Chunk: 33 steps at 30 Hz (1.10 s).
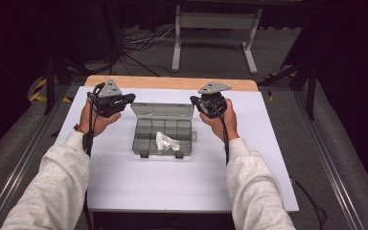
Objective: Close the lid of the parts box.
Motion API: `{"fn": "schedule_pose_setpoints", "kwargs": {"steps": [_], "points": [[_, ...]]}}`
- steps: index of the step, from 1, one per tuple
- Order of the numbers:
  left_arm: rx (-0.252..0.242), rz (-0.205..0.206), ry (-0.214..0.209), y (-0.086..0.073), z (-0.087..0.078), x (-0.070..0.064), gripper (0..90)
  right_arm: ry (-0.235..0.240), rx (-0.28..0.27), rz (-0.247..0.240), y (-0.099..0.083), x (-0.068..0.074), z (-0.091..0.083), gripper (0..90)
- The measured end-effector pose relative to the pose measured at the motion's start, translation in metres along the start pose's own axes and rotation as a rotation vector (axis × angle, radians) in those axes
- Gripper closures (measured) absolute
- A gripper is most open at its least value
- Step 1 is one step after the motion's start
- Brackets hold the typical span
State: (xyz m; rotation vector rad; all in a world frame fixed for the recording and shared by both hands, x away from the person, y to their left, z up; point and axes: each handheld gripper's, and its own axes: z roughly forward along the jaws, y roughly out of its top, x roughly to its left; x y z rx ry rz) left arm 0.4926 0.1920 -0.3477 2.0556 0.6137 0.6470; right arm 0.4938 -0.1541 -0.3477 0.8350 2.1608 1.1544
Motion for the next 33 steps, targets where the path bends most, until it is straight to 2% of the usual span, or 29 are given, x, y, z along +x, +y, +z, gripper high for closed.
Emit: {"fn": "schedule_pose_setpoints", "kwargs": {"steps": [6,8,12,21,33], "points": [[0.001,0.001,-0.008,-0.001,-0.002,-0.005,86.8,0.003,-0.002,-0.002,-0.001,0.001,-0.005,90.0],[-0.003,0.017,-0.013,-0.002,-0.006,-0.01,86.8,0.006,-0.004,-0.005,-0.003,0.002,-0.009,90.0],[-0.005,0.022,-0.016,-0.003,-0.009,-0.014,86.8,0.015,-0.003,-0.015,-0.004,0.005,-0.012,90.0],[-0.011,0.054,-0.034,-0.009,-0.019,-0.027,86.7,0.057,0.003,-0.051,-0.009,0.021,-0.021,90.0],[-0.008,0.075,-0.079,-0.025,-0.024,-0.046,87.2,0.118,0.01,-0.065,-0.024,0.038,-0.026,89.9]]}}
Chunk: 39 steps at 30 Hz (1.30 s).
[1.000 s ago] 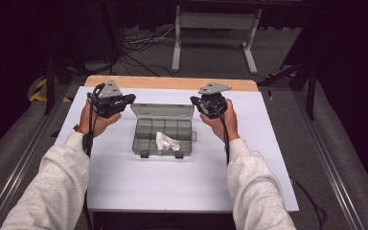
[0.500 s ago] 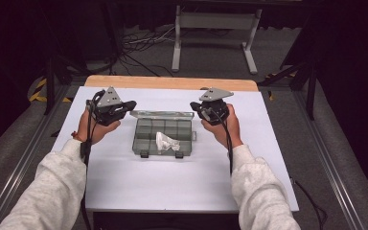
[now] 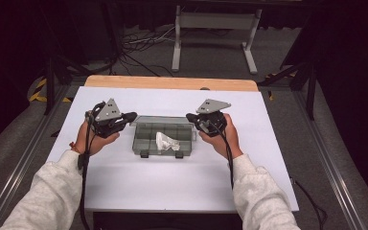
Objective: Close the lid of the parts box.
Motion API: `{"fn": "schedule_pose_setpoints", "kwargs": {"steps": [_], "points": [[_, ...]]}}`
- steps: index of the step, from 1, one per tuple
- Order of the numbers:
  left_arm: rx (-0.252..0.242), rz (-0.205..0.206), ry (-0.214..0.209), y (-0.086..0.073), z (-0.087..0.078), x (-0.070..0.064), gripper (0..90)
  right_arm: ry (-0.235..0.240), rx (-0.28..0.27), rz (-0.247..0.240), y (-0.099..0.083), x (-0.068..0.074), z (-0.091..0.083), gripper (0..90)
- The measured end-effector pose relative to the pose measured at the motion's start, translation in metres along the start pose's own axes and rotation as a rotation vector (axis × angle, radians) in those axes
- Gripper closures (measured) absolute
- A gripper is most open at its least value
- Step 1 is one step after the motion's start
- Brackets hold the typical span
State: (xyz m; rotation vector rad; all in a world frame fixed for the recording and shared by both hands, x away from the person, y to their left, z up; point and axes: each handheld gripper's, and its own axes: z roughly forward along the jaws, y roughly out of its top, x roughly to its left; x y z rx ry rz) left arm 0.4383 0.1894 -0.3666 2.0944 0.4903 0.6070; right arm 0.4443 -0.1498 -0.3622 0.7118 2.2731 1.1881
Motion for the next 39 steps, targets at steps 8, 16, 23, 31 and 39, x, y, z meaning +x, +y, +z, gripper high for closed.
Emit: {"fn": "schedule_pose_setpoints", "kwargs": {"steps": [8,16,23,31,39], "points": [[0.009,0.01,-0.025,-0.007,0.0,-0.012,87.4,0.028,0.013,-0.012,-0.009,0.011,-0.004,89.8],[0.023,0.03,-0.045,-0.015,0.001,-0.024,87.1,0.06,0.027,-0.028,-0.02,0.022,-0.007,89.5],[0.03,0.039,-0.043,-0.022,0.001,-0.03,88.1,0.074,0.045,-0.037,-0.029,0.03,-0.007,89.3],[0.048,0.037,-0.053,-0.032,0.006,-0.036,87.8,0.087,0.065,-0.043,-0.038,0.036,-0.003,89.0],[0.058,0.031,-0.067,-0.039,0.011,-0.041,87.6,0.093,0.087,-0.059,-0.043,0.043,0.003,89.0]]}}
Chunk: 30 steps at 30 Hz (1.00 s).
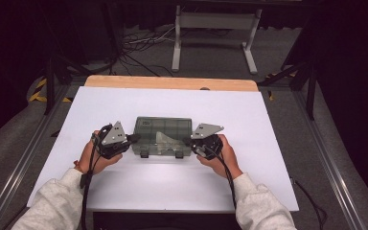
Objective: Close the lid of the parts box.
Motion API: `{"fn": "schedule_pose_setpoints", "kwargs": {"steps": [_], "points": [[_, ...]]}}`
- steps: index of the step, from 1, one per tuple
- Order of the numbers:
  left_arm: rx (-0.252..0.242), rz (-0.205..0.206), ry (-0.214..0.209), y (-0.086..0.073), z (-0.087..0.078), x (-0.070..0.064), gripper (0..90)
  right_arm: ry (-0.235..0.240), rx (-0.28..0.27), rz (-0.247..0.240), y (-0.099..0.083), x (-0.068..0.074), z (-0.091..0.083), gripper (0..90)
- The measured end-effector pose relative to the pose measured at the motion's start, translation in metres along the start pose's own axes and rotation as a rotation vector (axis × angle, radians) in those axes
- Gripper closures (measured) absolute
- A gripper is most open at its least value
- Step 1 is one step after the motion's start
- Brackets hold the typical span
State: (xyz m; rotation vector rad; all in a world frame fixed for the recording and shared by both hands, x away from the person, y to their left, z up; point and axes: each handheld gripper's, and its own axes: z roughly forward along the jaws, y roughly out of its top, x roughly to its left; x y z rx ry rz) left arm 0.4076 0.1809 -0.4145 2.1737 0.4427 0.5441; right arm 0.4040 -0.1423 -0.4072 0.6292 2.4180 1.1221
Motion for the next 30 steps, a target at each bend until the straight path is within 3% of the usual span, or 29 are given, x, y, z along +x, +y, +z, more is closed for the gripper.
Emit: {"fn": "schedule_pose_setpoints", "kwargs": {"steps": [16,30], "points": [[0.029,-0.03,-0.011,-0.015,0.011,-0.003,87.4,-0.002,-0.007,0.01,-0.013,0.007,0.008,88.7],[-0.008,-0.063,-0.017,-0.023,0.012,-0.001,89.4,-0.01,-0.058,0.011,-0.02,0.011,0.007,89.2]]}}
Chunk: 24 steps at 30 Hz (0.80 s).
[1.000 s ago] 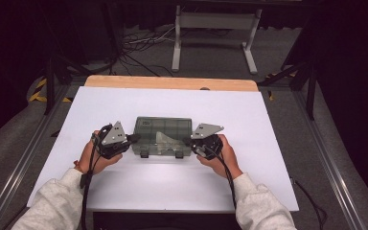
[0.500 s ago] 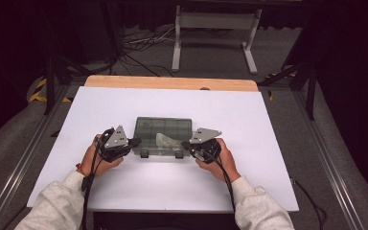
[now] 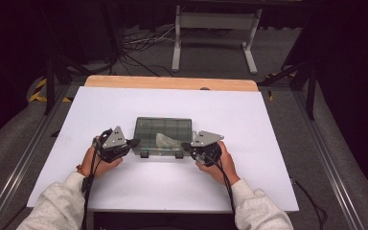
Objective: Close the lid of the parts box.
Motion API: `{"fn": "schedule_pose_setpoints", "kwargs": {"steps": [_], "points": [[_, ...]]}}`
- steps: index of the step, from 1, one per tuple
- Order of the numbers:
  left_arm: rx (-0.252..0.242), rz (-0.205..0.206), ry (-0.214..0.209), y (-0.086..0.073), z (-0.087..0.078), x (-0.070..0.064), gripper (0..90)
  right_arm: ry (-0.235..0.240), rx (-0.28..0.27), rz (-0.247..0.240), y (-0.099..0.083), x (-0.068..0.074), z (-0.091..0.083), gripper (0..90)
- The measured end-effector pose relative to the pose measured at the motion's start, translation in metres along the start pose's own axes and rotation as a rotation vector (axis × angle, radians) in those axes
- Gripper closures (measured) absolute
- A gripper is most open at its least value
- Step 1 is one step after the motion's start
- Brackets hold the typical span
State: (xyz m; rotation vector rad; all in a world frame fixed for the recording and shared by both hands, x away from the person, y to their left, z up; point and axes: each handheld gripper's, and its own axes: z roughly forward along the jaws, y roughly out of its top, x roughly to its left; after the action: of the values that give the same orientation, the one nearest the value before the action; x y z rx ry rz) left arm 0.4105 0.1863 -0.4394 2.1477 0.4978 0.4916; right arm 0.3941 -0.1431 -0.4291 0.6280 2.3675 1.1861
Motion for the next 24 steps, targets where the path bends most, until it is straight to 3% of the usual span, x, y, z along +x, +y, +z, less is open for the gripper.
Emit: {"fn": "schedule_pose_setpoints", "kwargs": {"steps": [7,12,24], "points": [[-0.013,-0.007,-0.013,-0.0017,0.0002,0.0015,89.4,0.003,-0.004,0.001,-0.0006,-0.0004,0.0,89.1],[-0.004,0.016,-0.008,-0.0004,0.0,0.0012,89.2,-0.003,-0.01,0.002,-0.0015,0.0005,-0.0001,89.1],[-0.008,0.014,0.001,-0.0003,-0.0007,0.0017,86.9,-0.008,-0.005,-0.002,-0.0009,0.001,-0.002,86.4]]}}
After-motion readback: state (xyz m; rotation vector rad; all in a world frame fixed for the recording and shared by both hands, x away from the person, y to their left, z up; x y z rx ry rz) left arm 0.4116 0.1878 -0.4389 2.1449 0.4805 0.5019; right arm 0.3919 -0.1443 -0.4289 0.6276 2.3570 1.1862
